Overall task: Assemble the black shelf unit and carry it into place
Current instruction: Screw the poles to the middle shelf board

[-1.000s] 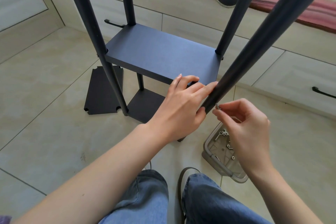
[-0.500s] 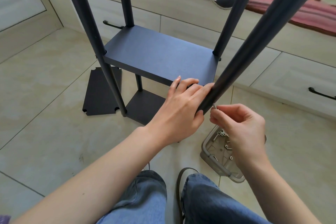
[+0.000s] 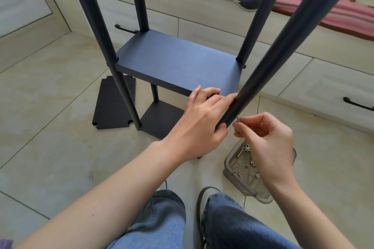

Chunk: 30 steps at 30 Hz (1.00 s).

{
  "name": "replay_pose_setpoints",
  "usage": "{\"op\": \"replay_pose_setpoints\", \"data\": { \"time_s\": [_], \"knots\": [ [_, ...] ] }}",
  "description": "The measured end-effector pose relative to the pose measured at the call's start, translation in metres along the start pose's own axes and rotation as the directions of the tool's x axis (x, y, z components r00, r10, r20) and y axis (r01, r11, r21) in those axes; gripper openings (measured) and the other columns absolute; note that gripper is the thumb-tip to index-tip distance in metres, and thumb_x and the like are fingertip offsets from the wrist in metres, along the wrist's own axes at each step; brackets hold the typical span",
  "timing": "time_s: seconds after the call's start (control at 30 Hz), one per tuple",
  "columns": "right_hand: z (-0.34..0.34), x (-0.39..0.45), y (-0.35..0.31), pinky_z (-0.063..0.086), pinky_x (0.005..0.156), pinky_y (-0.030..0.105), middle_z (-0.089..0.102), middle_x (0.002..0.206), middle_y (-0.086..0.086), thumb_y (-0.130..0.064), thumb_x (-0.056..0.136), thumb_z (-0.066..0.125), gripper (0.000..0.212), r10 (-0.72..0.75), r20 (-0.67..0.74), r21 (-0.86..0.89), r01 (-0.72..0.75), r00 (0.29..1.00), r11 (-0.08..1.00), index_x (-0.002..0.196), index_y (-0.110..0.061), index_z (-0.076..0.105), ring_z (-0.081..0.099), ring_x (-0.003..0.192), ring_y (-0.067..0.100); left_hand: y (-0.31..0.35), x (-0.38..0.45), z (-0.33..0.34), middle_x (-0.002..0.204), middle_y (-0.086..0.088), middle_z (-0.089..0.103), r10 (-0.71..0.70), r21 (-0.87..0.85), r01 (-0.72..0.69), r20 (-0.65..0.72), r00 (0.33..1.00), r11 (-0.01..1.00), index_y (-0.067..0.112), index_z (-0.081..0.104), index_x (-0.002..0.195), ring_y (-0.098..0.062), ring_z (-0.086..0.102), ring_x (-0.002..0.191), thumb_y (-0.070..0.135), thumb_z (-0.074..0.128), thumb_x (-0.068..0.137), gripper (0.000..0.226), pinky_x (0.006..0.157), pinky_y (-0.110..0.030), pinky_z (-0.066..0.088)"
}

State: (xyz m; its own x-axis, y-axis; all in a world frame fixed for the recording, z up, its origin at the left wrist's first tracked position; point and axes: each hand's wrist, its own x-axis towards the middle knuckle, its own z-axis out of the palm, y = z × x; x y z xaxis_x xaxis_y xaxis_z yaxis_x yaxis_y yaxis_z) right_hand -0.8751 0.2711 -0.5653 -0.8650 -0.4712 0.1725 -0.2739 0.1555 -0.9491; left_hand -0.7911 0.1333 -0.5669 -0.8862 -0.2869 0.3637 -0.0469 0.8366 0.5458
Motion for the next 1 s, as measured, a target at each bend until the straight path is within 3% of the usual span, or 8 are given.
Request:
{"op": "replay_pose_setpoints", "data": {
  "time_s": [0.2,0.57,0.83,0.9,1.0],
  "knots": [
    [0.001,-0.002,-0.003,0.055,0.063,0.02,0.072,0.07,0.0,-0.006,0.081,0.078,0.017,-0.027,-0.009,0.02,0.027,1.0,0.999,0.075,-0.015,0.065,0.071,0.065,0.015,-0.001,0.0,0.0,0.124,-0.005,0.064,-0.002,-0.011,0.002,-0.003,1.0,1.0,0.008,0.048,0.146,-0.024,0.037,0.137,0.01,0.06,0.088,0.059,0.123,-0.045,0.006],
    [0.002,-0.005,0.006,0.058,0.073,0.029,0.071,0.078,-0.006,-0.005,0.084,0.075,0.016,-0.146,-0.009,-0.059,0.146,0.989,0.988,0.082,-0.015,0.063,0.072,0.075,0.014,0.0,0.0,0.0,0.123,-0.004,0.065,-0.023,-0.056,0.022,-0.017,1.0,0.998,0.009,0.049,0.145,-0.022,0.037,0.136,0.011,0.058,0.088,0.058,0.123,-0.041,0.005],
    [0.004,-0.003,0.011,0.056,0.076,0.022,0.07,0.083,-0.005,-0.005,0.083,0.076,0.01,-0.282,0.018,-0.2,0.279,0.959,0.939,0.085,-0.007,0.066,0.069,0.08,0.01,0.0,0.001,0.0,0.121,-0.003,0.065,-0.041,-0.081,0.039,-0.023,0.999,0.996,0.009,0.052,0.143,-0.023,0.039,0.135,0.01,0.058,0.087,0.056,0.122,-0.042,0.007],
    [0.004,-0.002,0.012,0.056,0.077,0.022,0.07,0.084,-0.006,-0.004,0.082,0.076,0.01,-0.277,0.017,-0.209,0.274,0.961,0.939,0.084,-0.006,0.067,0.069,0.08,0.009,0.0,0.001,0.0,0.121,-0.002,0.065,-0.044,-0.087,0.042,-0.026,0.999,0.995,0.009,0.052,0.142,-0.022,0.039,0.135,0.01,0.059,0.087,0.056,0.122,-0.041,0.007],
    [0.003,-0.001,0.012,0.057,0.075,0.025,0.072,0.078,-0.005,-0.002,0.081,0.077,0.015,-0.163,-0.011,-0.058,0.162,0.987,0.985,0.079,-0.013,0.067,0.072,0.076,0.014,0.0,0.002,0.0,0.122,-0.002,0.065,-0.046,-0.09,0.044,-0.025,0.999,0.995,0.009,0.052,0.142,-0.022,0.039,0.136,0.008,0.061,0.087,0.056,0.123,-0.041,0.007]
  ]
}}
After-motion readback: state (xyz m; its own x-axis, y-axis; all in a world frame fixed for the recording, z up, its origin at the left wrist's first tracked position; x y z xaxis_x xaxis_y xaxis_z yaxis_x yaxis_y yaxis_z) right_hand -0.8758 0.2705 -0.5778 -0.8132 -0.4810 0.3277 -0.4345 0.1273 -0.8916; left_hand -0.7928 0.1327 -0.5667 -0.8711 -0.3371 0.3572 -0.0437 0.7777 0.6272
